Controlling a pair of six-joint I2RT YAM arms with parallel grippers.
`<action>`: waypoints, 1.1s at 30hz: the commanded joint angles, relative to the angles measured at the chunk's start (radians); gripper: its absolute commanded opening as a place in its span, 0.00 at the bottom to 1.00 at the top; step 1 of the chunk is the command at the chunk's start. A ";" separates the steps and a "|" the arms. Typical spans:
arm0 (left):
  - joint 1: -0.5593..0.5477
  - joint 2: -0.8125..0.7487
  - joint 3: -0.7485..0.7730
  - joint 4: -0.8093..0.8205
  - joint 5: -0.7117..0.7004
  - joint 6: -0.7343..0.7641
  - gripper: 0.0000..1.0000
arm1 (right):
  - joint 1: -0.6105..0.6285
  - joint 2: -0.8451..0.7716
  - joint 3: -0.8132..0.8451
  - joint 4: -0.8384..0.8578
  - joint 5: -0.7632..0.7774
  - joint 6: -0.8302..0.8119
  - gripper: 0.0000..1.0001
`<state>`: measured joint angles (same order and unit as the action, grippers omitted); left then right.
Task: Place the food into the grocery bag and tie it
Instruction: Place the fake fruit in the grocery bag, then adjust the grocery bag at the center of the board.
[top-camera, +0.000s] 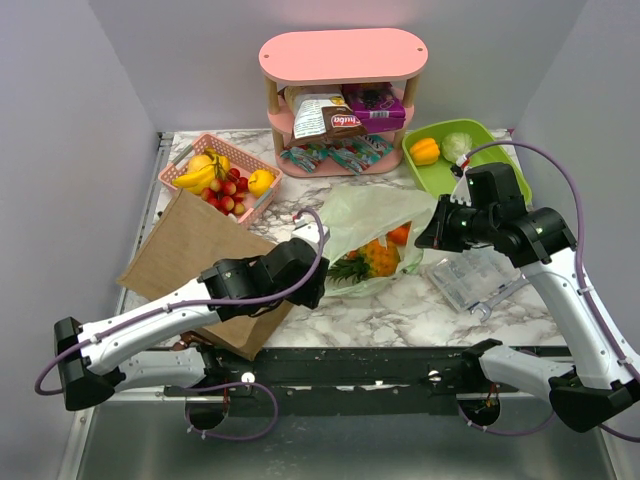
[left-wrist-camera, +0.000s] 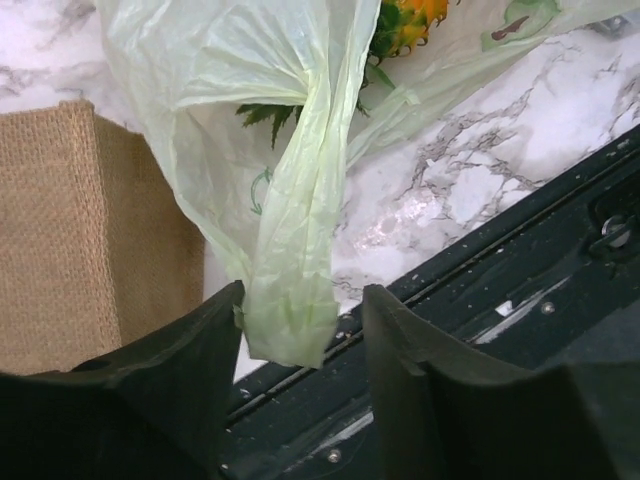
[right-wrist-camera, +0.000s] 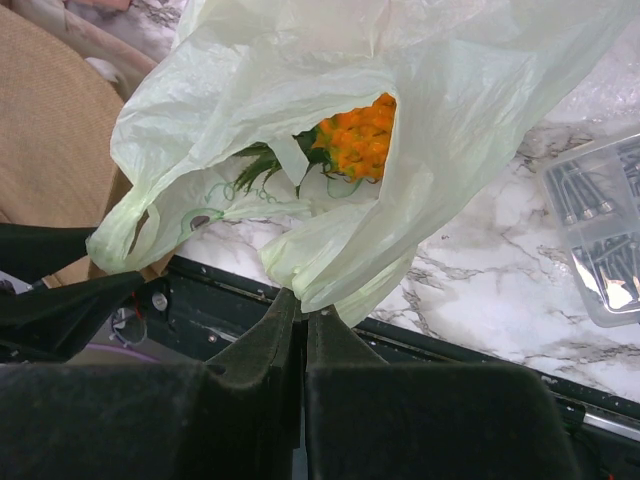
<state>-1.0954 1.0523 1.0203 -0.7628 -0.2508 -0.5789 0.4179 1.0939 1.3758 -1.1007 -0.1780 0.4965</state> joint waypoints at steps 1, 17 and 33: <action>-0.004 0.025 -0.008 0.055 0.010 -0.019 0.42 | 0.005 -0.005 0.000 0.010 -0.024 0.006 0.01; 0.016 0.071 0.425 -0.028 -0.018 0.128 0.00 | 0.004 0.084 0.258 0.001 0.093 0.033 0.01; 0.276 0.280 0.968 -0.032 0.244 0.218 0.00 | 0.004 0.137 0.660 0.063 0.399 -0.043 0.08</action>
<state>-0.8738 1.3113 1.9686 -0.8303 -0.1761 -0.3729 0.4179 1.2182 2.0262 -1.0771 0.1459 0.4973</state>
